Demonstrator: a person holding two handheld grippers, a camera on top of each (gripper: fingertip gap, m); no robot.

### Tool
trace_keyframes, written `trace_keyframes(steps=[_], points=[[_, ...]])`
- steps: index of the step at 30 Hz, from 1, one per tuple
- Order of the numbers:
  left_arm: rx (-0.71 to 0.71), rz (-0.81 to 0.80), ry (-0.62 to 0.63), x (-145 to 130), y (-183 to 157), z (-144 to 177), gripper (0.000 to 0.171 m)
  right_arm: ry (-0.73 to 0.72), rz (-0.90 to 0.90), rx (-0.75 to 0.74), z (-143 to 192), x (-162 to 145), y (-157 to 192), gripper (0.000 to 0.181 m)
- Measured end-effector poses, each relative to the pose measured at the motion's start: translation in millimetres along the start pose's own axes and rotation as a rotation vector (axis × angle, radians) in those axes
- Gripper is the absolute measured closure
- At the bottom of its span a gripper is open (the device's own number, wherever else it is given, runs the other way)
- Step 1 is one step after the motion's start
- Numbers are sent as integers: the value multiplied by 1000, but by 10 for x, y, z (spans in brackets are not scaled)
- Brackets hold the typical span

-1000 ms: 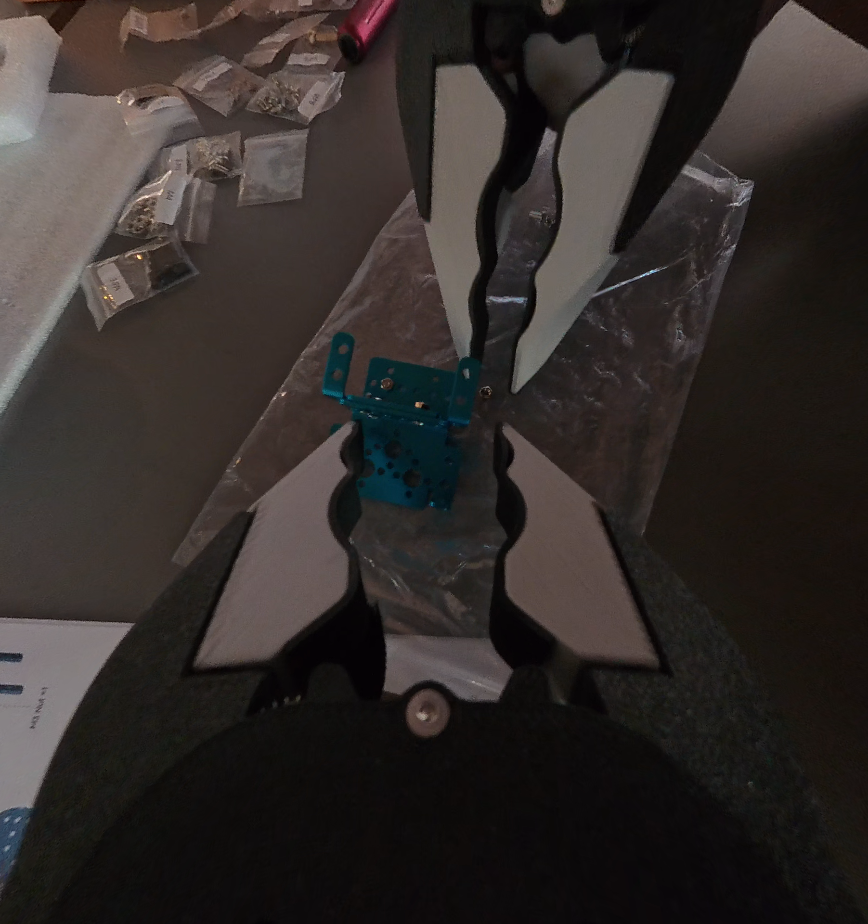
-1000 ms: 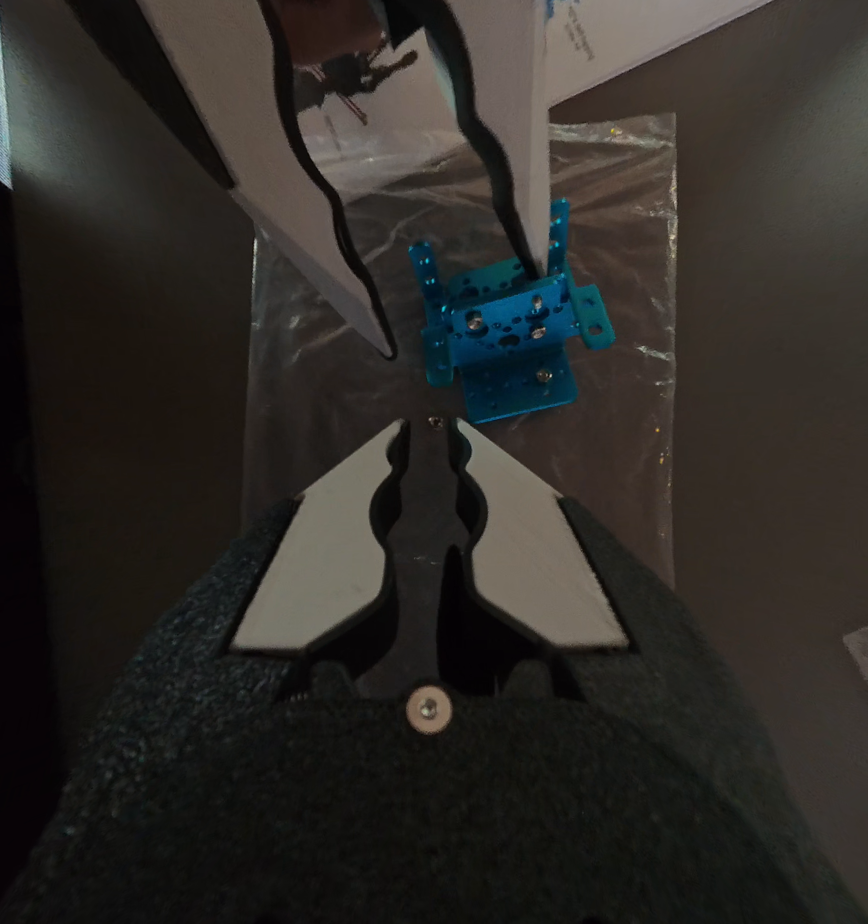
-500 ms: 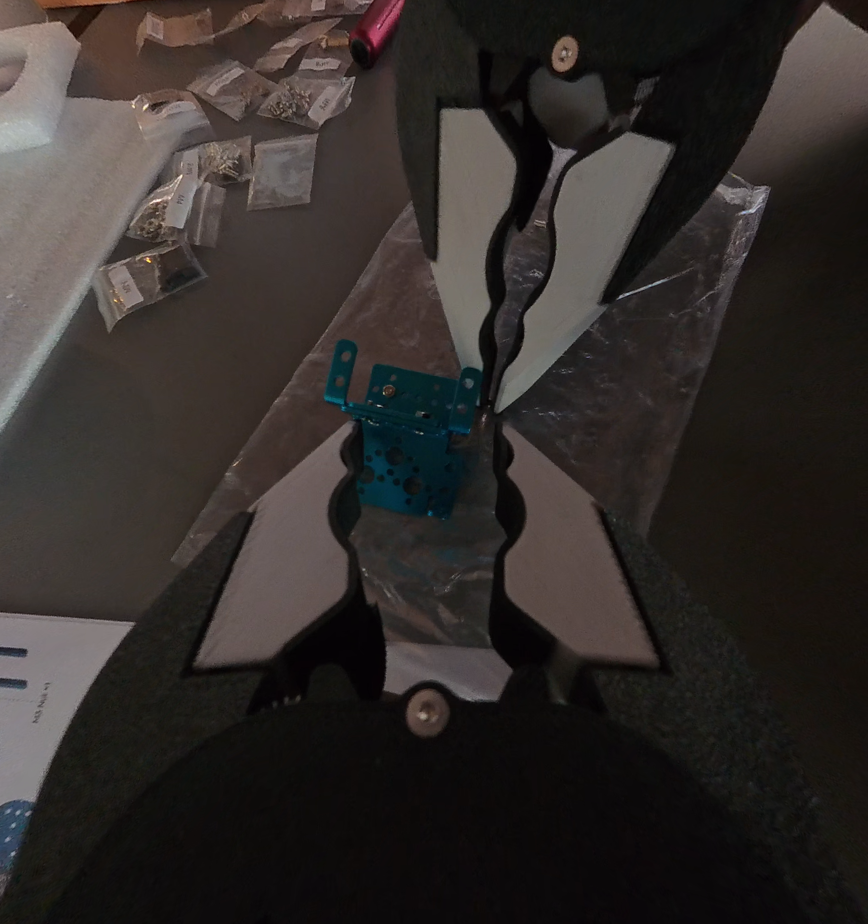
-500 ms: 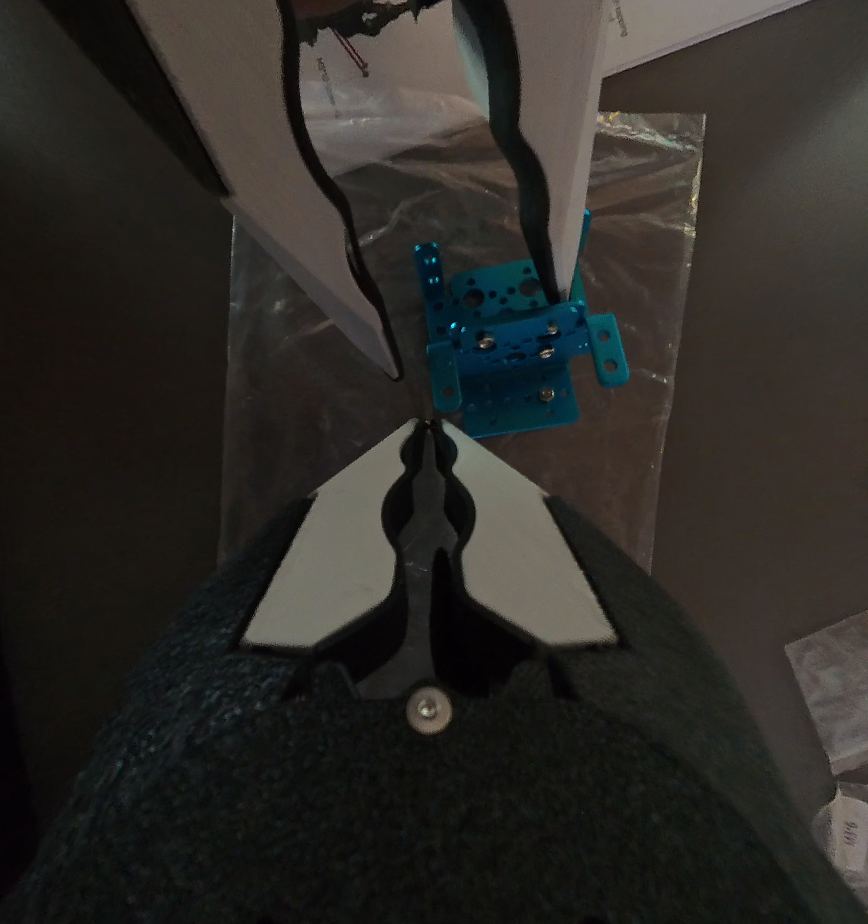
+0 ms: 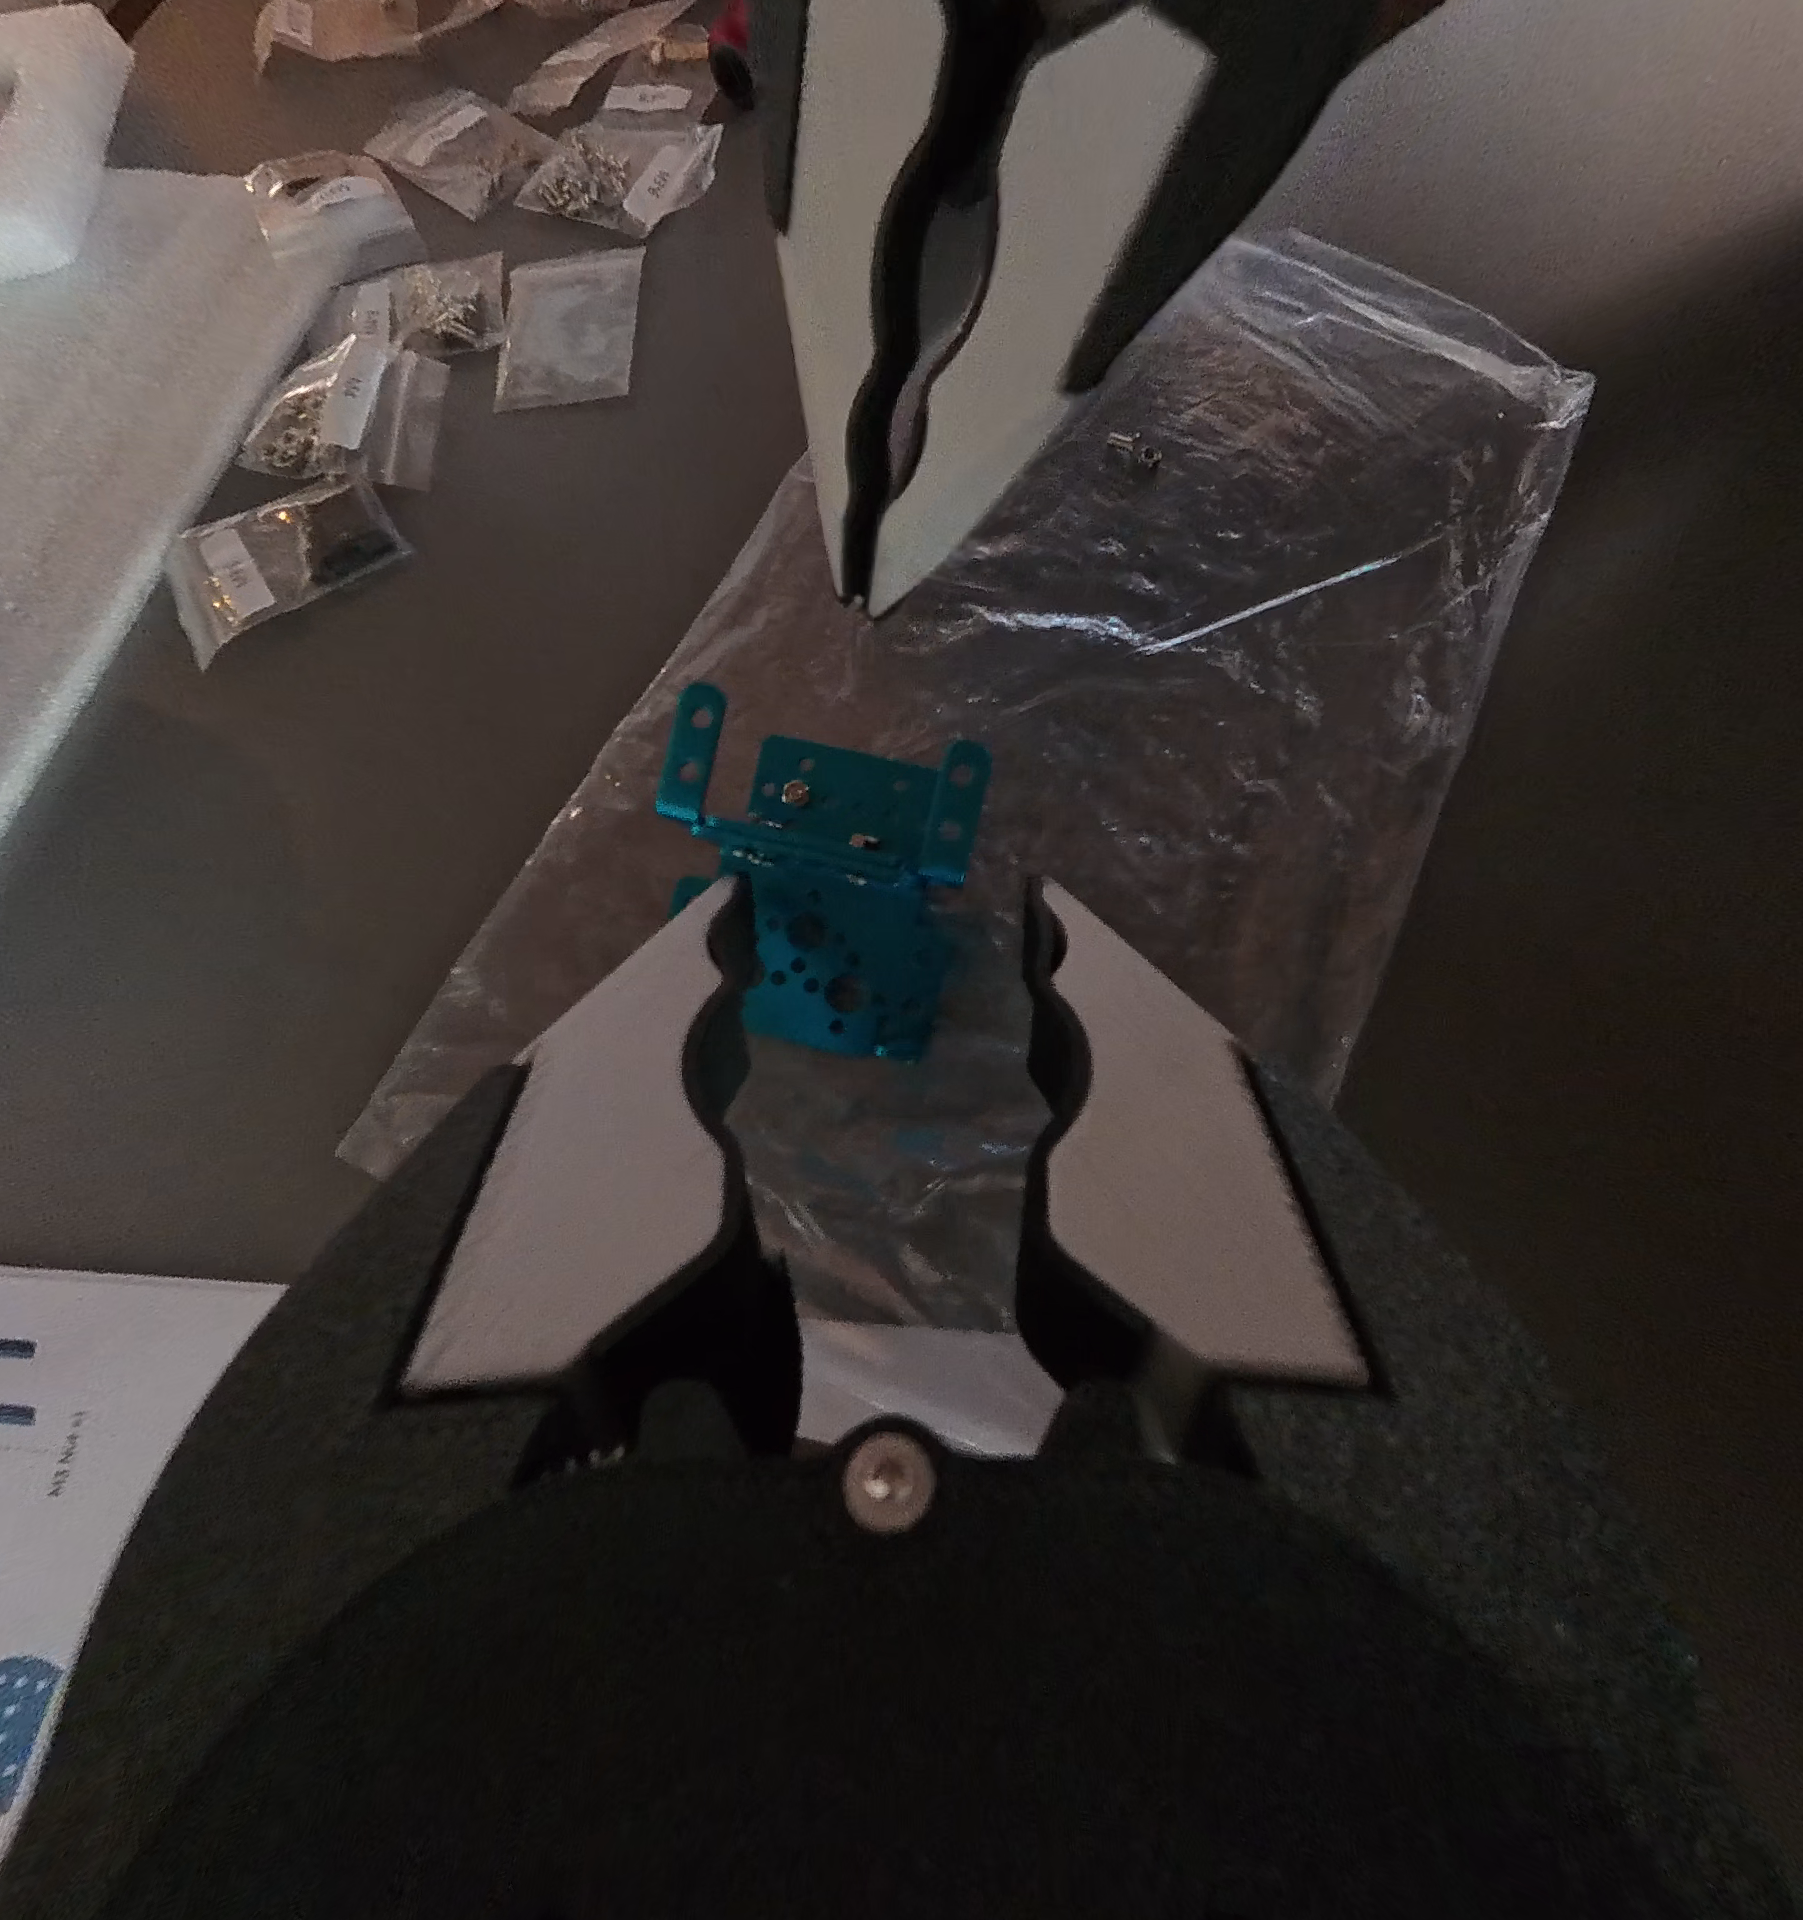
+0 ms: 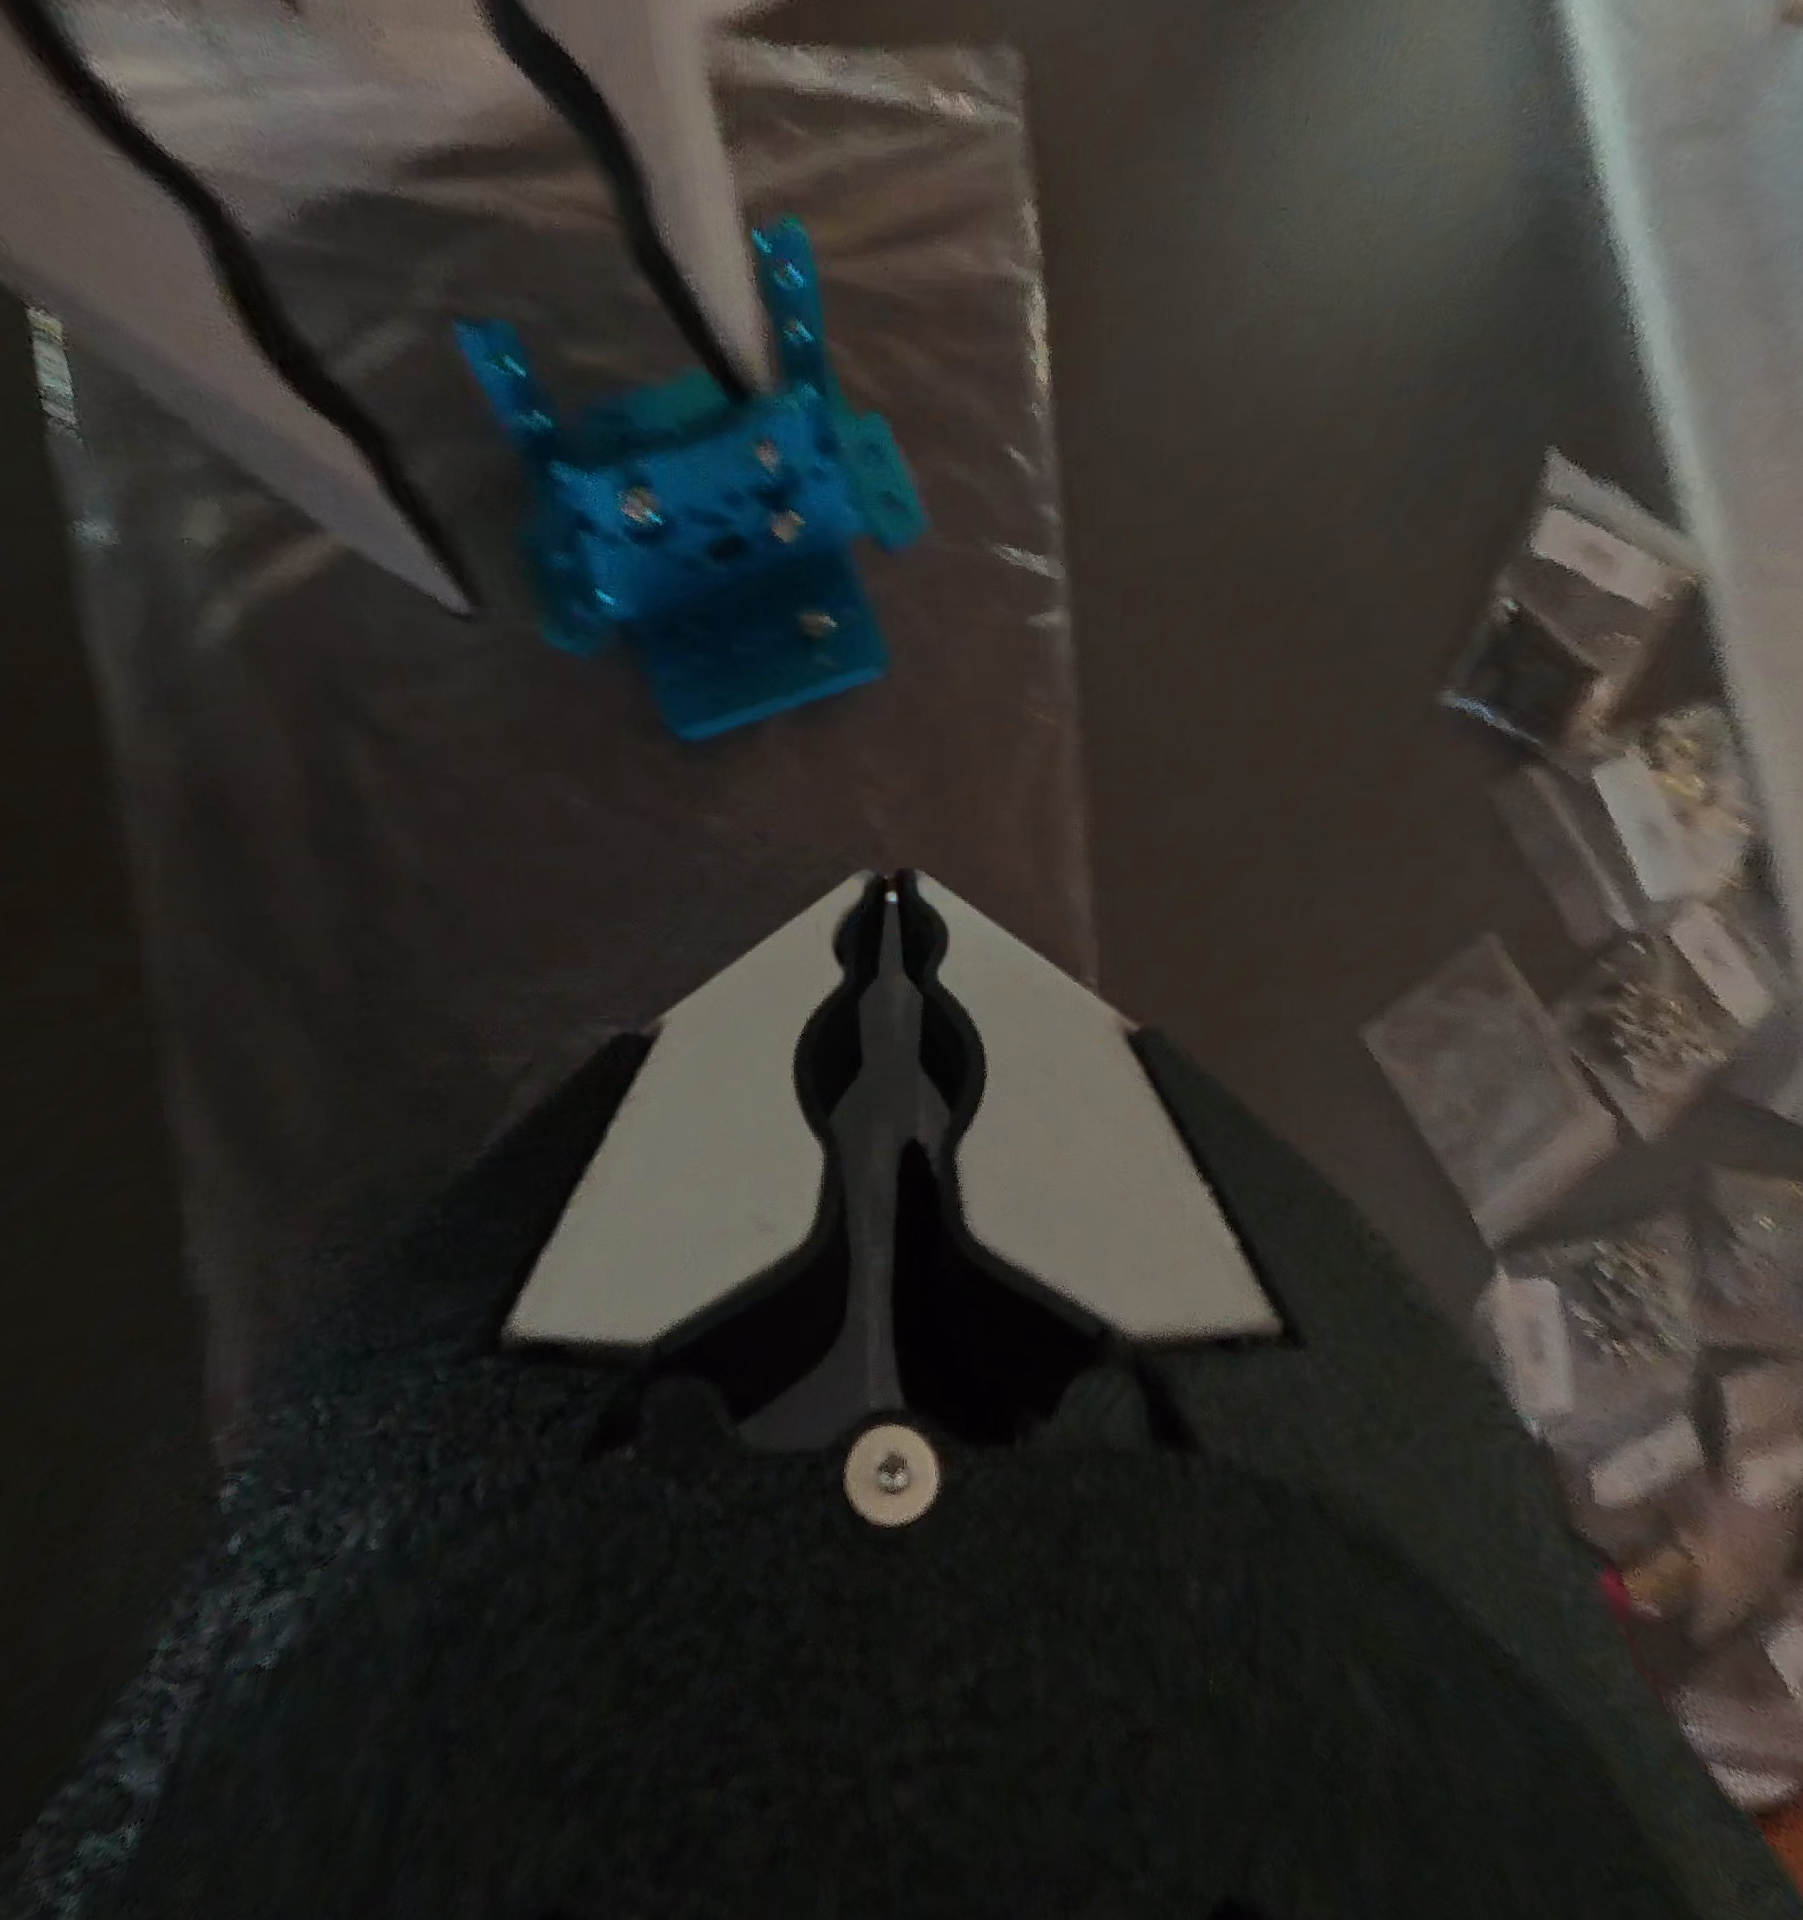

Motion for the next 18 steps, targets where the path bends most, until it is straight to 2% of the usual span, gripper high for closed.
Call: trace_keyframes(steps=[6,11,18], points=[[6,-6,-8,27,-18,4,120,16,16,-12,-47,-18,19,179],[8,-5,-3,12,-10,-12,120,-8,4,107,15,2,114,169],[13,-2,-11,26,-3,-8,120,72,52,140,14,-39,100,169]])
Point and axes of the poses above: each gripper's, where its closed fingertips meet, z back along the fingers, x out of its top, y = z × x across the jaws, the point moved 1 cm from there along z, back along the fingers, and after that the axes turned 15 degrees about y, right-handed, at the moved point
